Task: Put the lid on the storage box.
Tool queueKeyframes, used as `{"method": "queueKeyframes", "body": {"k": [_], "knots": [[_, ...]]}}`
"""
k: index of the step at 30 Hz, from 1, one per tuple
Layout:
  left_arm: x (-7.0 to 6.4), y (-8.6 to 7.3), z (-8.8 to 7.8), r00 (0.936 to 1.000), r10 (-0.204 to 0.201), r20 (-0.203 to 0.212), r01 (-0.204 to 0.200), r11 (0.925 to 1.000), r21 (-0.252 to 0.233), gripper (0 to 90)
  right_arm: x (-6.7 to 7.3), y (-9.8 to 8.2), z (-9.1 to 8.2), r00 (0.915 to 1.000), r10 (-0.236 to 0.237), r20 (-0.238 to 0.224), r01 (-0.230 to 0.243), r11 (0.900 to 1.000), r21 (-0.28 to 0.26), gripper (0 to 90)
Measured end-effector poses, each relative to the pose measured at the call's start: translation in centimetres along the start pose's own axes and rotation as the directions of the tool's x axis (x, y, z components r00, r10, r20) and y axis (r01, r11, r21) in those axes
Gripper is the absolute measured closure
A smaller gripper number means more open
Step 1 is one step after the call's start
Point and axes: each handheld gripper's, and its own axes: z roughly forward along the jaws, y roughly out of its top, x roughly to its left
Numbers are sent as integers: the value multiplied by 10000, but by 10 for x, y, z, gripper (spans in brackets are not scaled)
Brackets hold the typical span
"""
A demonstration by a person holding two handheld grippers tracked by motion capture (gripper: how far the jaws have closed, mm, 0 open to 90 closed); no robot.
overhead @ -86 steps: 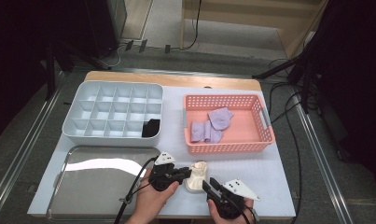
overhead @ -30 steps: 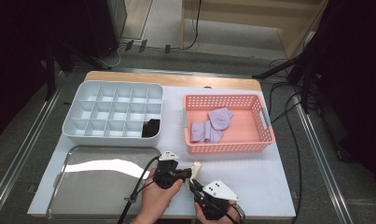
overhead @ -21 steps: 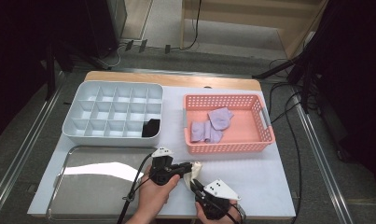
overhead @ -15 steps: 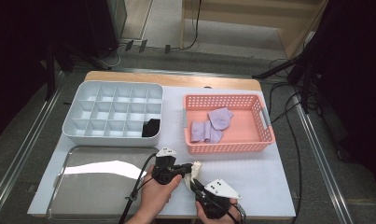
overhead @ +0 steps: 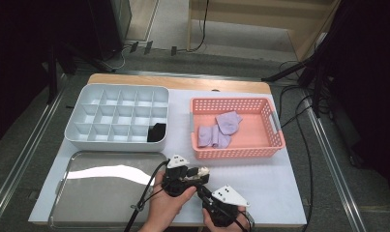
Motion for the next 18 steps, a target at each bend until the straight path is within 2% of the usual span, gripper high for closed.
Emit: {"method": "queueKeyframes", "body": {"k": [2,4,6,8,10,12,14,16,18], "knots": [[2,0,2,10000,-60,-49,60,10000,5,616,0,0,0,10000,-24,32,24,10000,-8,833],[9,1,0,9992,-351,173,351,9994,31,751,1,0,-1,10000,-21,47,21,10000,-4,832],[16,1,0,9960,-731,513,726,9973,110,811,0,0,-2,10000,14,-5,-14,10000,-21,825],[21,-1,0,9935,-952,628,951,9955,50,820,-2,2,-6,9996,254,-121,-253,9996,82,801],[25,-1,0,9921,-1024,722,1021,9947,78,823,-5,5,-15,9980,480,-404,-485,9988,-97,798],[26,-1,0,9923,-981,756,976,9952,111,823,-5,9,-27,9979,508,-409,-531,9970,-568,834],[25,-2,0,9912,-1001,864,994,9950,116,822,-8,16,-38,9981,583,-202,-603,9917,-1133,872],[25,-2,0,9914,-958,888,951,9954,118,822,-9,20,-37,9984,556,-105,-564,9913,-1187,879],[25,-2,0,9913,-922,934,909,9957,181,822,-8,21,-29,9980,563,-305,-590,9934,-984,877]]}}
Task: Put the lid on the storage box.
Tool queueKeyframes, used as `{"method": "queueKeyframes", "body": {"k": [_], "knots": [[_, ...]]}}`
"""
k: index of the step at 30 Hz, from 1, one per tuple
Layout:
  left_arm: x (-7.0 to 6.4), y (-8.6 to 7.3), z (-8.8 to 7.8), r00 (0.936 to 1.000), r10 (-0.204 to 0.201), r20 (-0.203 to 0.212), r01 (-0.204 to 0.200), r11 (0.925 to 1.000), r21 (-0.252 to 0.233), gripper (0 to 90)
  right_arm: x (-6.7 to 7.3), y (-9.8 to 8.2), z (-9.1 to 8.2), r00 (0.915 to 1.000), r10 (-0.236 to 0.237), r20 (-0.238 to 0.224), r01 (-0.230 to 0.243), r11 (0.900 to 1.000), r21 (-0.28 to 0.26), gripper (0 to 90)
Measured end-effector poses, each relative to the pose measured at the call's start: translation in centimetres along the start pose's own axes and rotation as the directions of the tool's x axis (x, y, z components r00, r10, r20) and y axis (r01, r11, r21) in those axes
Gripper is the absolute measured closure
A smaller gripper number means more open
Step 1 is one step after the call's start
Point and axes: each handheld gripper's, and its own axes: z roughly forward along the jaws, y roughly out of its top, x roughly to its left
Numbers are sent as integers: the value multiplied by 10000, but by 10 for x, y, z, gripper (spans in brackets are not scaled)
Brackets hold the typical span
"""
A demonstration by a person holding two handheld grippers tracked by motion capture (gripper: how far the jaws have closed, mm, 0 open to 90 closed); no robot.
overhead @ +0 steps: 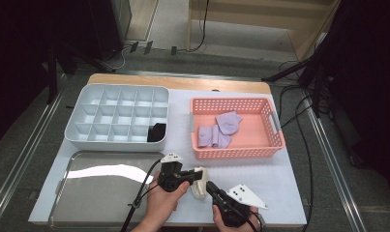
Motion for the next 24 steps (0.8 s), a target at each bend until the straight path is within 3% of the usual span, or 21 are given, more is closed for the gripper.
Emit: {"method": "queueKeyframes", "body": {"k": [5,8,9,10,12,13,16,19,22,24], "knots": [[3,0,0,10000,-67,51,66,10000,56,819,7,-11,23,9992,-310,-266,332,9956,873,854],[4,0,1,10000,-95,0,95,9999,70,804,8,-15,27,9990,-407,-165,420,9952,883,855],[4,0,0,9999,-104,-62,104,9999,79,749,8,-15,27,9991,-394,-140,405,9950,911,855],[4,0,0,9998,-128,-172,129,9999,65,749,8,-16,27,9991,-415,-88,421,9951,898,857],[2,1,-3,9976,-131,-684,129,9999,-29,592,11,-19,28,9985,-549,32,545,9953,799,860],[3,1,-4,9970,-140,-759,146,9999,76,508,12,-20,28,9978,-650,96,641,9949,780,860],[7,-1,-1,9968,-476,-639,518,9965,662,388,13,-21,28,9962,-844,196,826,9936,775,862],[11,-3,1,9949,-977,-268,993,9926,706,396,13,-21,27,9965,-816,167,801,9938,777,864],[13,-3,5,9906,-1351,215,1324,9863,982,482,15,-22,25,9960,-872,203,853,9930,823,865],[11,-5,6,9939,-1086,202,1059,9889,1043,567,15,-22,24,9961,-866,176,847,9924,893,858]]}}
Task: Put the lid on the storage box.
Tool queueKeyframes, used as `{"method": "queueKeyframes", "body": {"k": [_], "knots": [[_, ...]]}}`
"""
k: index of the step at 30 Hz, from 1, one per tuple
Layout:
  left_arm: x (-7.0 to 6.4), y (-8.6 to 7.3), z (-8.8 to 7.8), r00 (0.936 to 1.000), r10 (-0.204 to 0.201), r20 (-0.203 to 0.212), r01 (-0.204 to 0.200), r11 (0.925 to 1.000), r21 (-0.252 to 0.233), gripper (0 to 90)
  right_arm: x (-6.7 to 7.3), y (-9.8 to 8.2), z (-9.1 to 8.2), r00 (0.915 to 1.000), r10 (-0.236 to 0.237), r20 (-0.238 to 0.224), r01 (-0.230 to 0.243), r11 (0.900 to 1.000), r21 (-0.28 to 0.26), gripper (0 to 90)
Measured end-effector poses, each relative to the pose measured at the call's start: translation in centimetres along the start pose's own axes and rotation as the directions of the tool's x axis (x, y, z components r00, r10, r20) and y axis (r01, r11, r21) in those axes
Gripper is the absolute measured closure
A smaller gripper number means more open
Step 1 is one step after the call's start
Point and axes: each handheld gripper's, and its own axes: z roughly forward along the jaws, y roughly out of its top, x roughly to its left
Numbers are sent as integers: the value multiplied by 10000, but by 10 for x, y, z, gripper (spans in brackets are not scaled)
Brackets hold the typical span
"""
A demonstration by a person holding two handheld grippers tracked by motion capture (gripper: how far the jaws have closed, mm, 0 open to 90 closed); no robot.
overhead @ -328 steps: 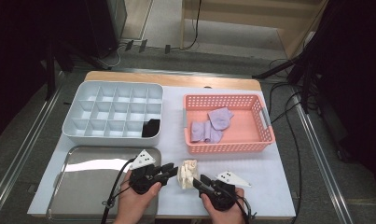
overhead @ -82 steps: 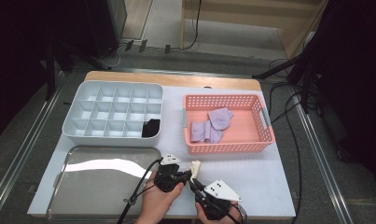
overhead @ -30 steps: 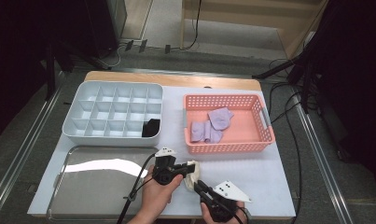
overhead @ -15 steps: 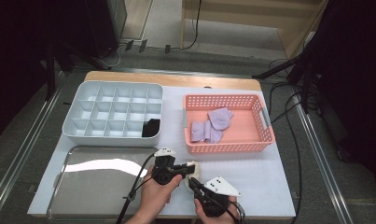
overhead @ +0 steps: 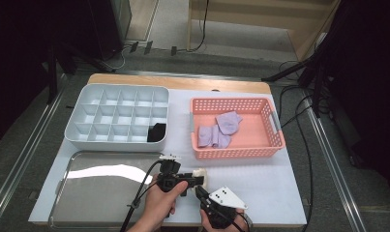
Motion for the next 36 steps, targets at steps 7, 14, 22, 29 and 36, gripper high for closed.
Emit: {"method": "queueKeyframes", "body": {"k": [7,14,22,29,36], "knots": [[-2,-1,-1,9997,260,28,-260,9996,-110,645,-1,1,-8,9999,100,14,-100,9988,475,877],[-6,-3,1,9999,148,51,-148,9998,97,583,-5,-2,-5,9997,168,-149,-159,9982,575,891],[-9,-6,-11,9954,944,129,-941,9953,-220,694,-9,0,-7,9965,385,-740,-354,9985,421,838],[-15,-5,-35,9789,1965,-559,-2003,9769,-739,697,-13,4,-13,9981,109,-600,-108,9999,16,735],[-8,-1,-57,9764,1989,-838,-2076,9717,-1124,697,-23,7,-16,9988,390,-291,-397,9989,-256,583]]}}
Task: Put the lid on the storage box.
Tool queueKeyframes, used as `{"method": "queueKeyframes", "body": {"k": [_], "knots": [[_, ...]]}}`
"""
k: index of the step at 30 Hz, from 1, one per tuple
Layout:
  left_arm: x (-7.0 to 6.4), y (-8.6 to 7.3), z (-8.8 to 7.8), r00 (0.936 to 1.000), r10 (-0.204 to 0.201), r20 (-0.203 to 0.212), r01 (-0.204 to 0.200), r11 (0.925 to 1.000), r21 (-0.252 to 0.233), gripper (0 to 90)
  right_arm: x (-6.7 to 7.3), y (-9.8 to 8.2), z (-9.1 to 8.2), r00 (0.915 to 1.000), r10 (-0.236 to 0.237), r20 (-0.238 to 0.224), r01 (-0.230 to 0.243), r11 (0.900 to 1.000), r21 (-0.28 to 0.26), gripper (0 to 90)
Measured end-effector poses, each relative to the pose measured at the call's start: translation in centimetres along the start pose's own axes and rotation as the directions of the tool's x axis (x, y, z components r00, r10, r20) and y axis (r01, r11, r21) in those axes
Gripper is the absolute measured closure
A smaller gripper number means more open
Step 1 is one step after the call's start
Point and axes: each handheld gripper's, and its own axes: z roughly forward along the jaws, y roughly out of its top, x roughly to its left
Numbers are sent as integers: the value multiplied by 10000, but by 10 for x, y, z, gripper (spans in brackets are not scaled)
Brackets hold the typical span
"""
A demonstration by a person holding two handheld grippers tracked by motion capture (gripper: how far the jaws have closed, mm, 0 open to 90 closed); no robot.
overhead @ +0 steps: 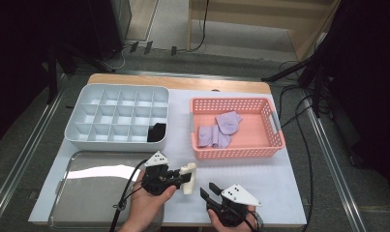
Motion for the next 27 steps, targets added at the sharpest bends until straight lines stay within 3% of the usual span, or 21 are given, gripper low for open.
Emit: {"method": "queueKeyframes", "body": {"k": [7,12,16,27], "knots": [[14,2,-20,9993,83,-359,-91,9997,-226,696,-12,9,-4,9991,188,392,-185,9998,-88,474],[25,3,-33,9982,14,-598,-36,9994,-355,696,-24,15,-9,9978,-7,657,7,10000,-8,423],[34,2,-42,9970,-95,-764,62,9990,-433,696,-38,16,-14,9981,151,590,-144,9998,-130,385],[52,3,-64,9945,-304,-1003,228,9968,-761,697,-56,12,-23,9961,282,834,-268,9995,-176,364]]}}
